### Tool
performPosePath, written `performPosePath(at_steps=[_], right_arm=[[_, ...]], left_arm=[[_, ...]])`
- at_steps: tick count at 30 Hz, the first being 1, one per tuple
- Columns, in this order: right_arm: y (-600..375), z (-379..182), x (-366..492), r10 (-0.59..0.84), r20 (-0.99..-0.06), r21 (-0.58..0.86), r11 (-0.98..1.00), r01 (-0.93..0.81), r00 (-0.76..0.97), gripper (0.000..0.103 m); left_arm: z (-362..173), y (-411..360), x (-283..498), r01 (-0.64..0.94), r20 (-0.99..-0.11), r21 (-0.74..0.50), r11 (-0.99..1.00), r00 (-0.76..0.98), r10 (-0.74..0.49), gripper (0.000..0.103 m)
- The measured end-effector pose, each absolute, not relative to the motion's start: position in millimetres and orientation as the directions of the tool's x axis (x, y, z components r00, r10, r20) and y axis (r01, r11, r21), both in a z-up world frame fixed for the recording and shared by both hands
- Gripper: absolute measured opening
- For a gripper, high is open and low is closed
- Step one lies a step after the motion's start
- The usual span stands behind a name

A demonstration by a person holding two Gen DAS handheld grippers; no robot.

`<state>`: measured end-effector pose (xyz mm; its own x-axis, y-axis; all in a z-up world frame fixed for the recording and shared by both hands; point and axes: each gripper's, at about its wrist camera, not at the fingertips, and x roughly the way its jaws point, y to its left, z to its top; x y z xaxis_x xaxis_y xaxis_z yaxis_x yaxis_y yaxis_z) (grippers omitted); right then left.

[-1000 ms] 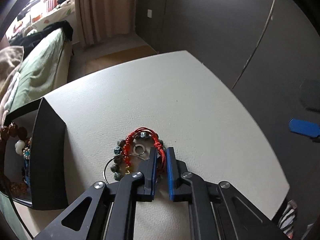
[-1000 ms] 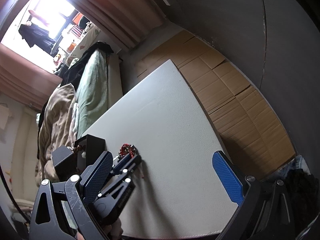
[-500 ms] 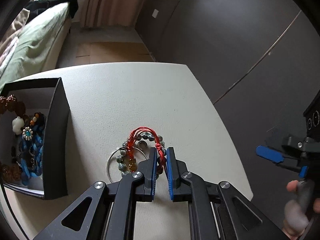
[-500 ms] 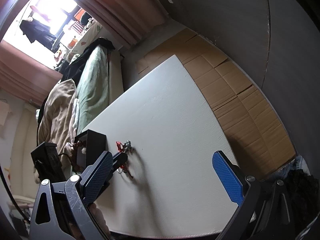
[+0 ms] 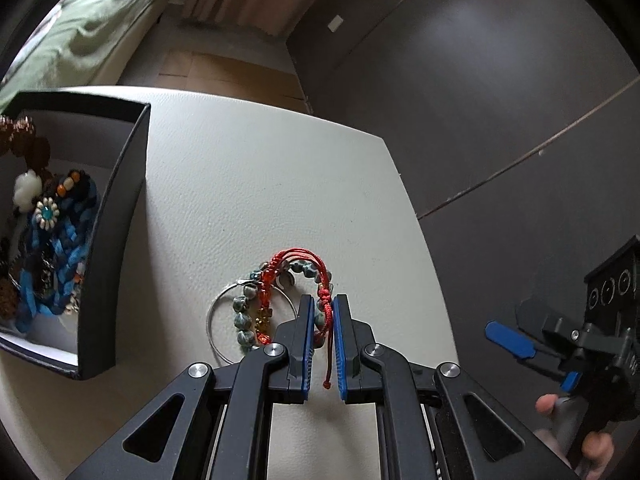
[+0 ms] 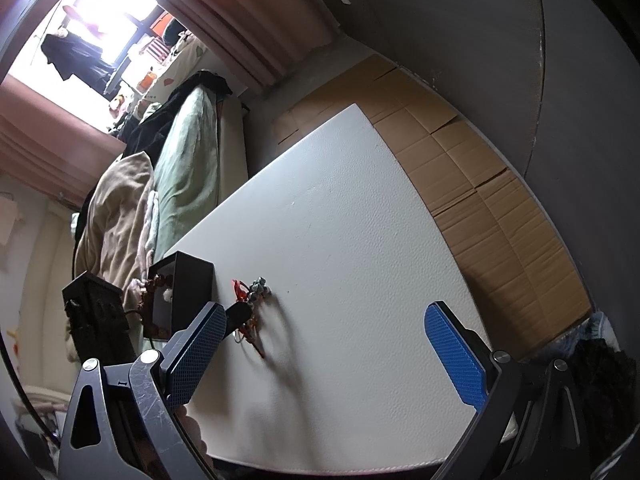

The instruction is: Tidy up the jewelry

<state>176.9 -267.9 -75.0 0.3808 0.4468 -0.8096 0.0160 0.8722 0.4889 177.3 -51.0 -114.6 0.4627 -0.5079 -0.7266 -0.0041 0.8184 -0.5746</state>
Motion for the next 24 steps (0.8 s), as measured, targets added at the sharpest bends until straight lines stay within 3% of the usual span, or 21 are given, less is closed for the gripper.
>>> performPosePath(at_steps=[19,21,24], right_arm=[[-268,-75,177,0.447,-0.810,0.488,0.872,0.016,0.379,0.101],[-267,-75,177,0.446,-0.810,0.489,0.872,0.017,0.380,0.101],[-266,-75,177,0.447,-0.809,0.488,0.873,0.013,0.382,0.101]], left_arm=[[-123,-64,183,-0.004,-0.781,-0.471,0.882,0.467,-0.415,0.009],[-120,-62,182,-0.008,-0.784,-0.450,0.893,0.484,-0.390,0.004],[-114,-59,177,-0.004,-0.776,-0.453,0.892,0.493,-0.392,0.004]])
